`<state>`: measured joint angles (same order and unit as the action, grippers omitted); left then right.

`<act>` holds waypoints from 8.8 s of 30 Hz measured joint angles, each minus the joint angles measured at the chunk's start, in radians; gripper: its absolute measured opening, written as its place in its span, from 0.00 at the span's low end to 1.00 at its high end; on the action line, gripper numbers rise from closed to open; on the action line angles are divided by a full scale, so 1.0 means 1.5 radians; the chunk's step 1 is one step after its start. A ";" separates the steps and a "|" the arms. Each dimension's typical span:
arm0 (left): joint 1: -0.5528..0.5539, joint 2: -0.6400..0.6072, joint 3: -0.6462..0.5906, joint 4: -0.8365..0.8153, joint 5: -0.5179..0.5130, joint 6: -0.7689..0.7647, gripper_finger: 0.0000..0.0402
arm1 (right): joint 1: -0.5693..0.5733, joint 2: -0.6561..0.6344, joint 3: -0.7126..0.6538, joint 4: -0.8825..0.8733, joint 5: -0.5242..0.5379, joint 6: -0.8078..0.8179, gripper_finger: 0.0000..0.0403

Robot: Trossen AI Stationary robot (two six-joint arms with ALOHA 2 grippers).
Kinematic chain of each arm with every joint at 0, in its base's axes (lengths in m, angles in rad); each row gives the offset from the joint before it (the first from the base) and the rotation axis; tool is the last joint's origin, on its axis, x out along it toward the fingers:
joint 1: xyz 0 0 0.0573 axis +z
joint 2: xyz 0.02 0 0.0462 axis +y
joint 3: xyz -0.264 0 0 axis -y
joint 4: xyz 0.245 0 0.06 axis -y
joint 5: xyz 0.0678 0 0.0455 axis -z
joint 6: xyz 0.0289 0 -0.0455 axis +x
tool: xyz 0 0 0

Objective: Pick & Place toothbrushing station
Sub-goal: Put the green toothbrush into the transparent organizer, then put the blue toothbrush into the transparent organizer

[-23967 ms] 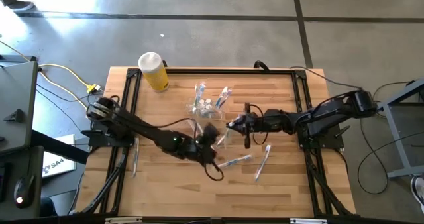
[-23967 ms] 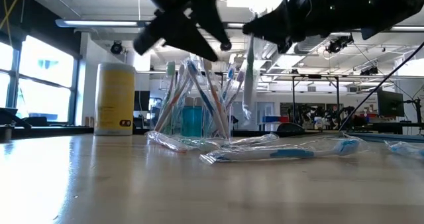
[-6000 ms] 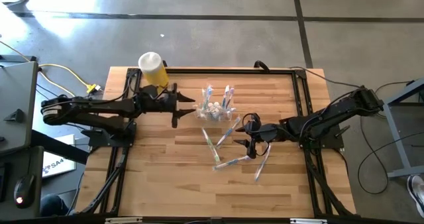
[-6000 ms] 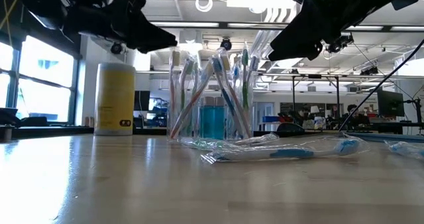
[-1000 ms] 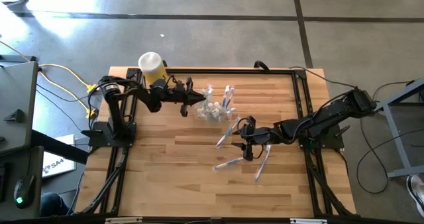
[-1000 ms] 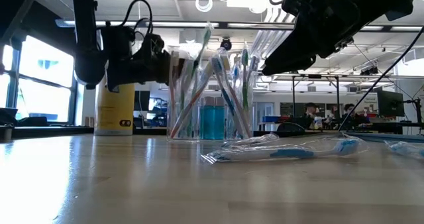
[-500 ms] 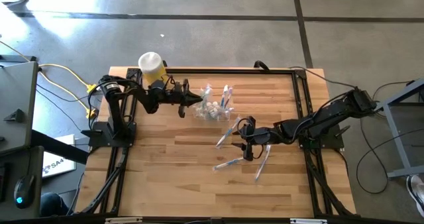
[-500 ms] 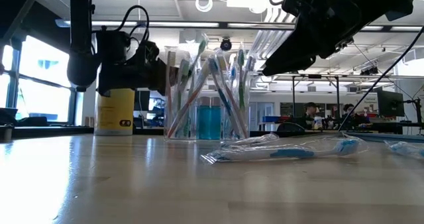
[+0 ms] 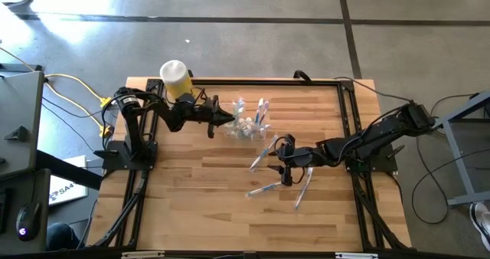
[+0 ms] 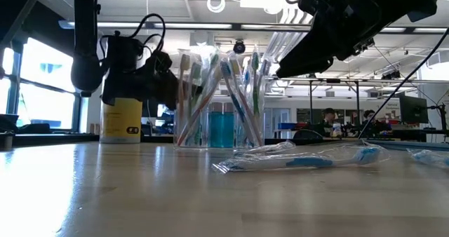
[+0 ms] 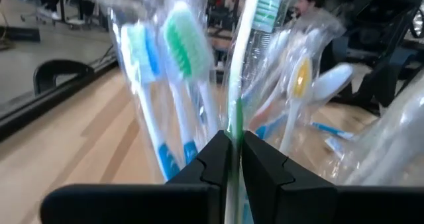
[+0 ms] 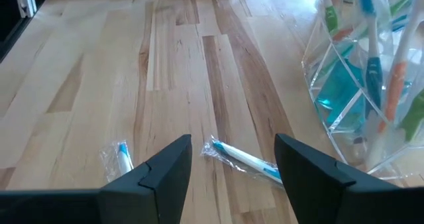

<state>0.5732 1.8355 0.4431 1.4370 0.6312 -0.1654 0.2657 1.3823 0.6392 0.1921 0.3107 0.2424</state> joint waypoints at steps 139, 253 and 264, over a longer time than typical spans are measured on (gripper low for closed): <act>-0.305 -0.350 0.056 -0.378 -0.081 -0.211 0.39 | 0.141 0.040 0.114 -0.184 0.170 -0.432 0.01; -0.090 -0.520 -0.049 -0.443 -0.236 0.096 0.03 | 0.272 0.055 0.158 -0.143 0.451 -0.331 0.01; -0.081 -0.280 -0.109 -0.067 -0.185 -0.016 0.03 | 0.230 0.055 0.158 -0.121 0.411 -0.333 0.01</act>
<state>0.4521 1.4148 0.2802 1.3366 0.3531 -0.1886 0.6101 1.4643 0.8764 0.0107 0.9279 -0.2577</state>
